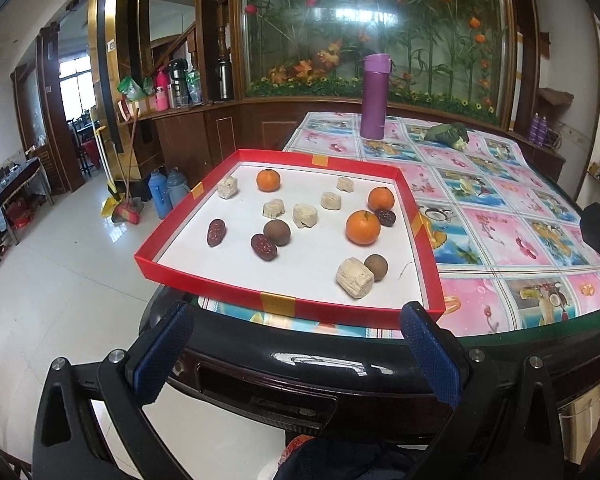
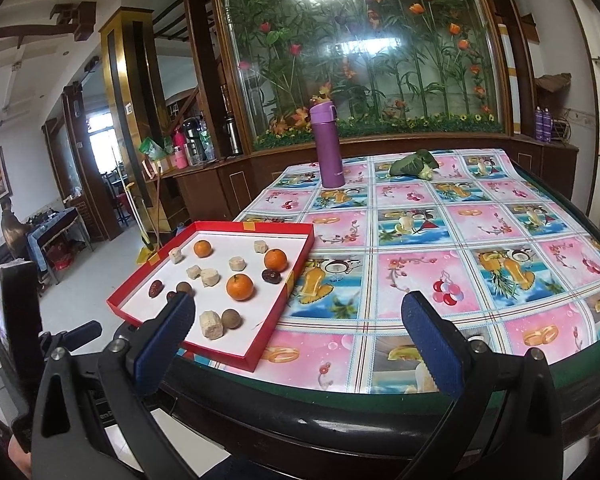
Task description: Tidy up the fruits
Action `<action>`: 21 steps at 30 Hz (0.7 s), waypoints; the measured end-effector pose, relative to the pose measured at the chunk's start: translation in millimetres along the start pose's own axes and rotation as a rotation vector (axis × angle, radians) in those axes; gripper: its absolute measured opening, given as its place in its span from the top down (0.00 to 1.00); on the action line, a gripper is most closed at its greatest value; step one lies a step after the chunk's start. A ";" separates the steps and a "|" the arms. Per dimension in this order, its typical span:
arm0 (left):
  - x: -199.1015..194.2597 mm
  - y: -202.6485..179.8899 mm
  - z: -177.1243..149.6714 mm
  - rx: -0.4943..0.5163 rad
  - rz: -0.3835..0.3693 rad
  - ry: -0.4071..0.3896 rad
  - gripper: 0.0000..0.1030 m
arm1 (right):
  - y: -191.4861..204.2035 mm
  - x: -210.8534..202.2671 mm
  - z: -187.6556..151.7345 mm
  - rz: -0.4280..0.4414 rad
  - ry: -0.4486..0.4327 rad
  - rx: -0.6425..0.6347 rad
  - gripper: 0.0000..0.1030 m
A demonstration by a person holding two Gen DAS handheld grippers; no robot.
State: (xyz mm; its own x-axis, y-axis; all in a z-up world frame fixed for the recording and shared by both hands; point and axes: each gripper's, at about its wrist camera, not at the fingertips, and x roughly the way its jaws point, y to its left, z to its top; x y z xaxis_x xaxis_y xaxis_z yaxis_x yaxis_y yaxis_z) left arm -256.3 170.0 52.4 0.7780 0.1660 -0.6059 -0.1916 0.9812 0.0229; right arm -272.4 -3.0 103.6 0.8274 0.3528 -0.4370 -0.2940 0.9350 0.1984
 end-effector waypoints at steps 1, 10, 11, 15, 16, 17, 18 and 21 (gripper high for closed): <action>0.3 0.8 0.0 0.000 -0.006 -0.001 0.00 | 2.7 -0.5 -0.2 -0.003 -0.002 -0.010 0.00; 7.6 16.9 2.4 -0.021 -0.024 -0.012 0.00 | 24.0 5.1 -3.5 -0.017 0.015 -0.056 0.00; 8.5 19.5 2.6 -0.027 -0.025 -0.013 0.00 | 27.0 6.1 -4.3 -0.018 0.019 -0.063 0.00; 11.8 30.8 1.7 -0.048 -0.021 -0.014 0.00 | 37.9 7.9 -6.4 -0.019 0.025 -0.089 0.00; 12.5 33.6 1.7 -0.052 -0.020 -0.013 0.00 | 40.6 8.5 -6.2 -0.018 0.027 -0.095 0.00; 13.2 36.9 1.5 -0.058 -0.016 -0.012 0.00 | 43.8 9.8 -5.7 -0.014 0.031 -0.098 0.00; 14.2 40.1 1.5 -0.061 -0.013 -0.013 0.00 | 46.7 11.2 -4.8 -0.010 0.035 -0.101 0.00; 16.5 48.7 2.4 -0.069 -0.003 -0.014 0.00 | 55.1 14.2 -2.8 -0.006 0.037 -0.108 0.00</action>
State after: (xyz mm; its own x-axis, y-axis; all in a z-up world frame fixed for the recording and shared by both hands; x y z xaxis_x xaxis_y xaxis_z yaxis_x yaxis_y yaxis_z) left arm -251.4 220.7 45.4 0.7868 0.1648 -0.5947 -0.2296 0.9727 -0.0342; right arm -278.2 53.7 105.9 0.8115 0.3464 -0.4706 -0.3406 0.9348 0.1008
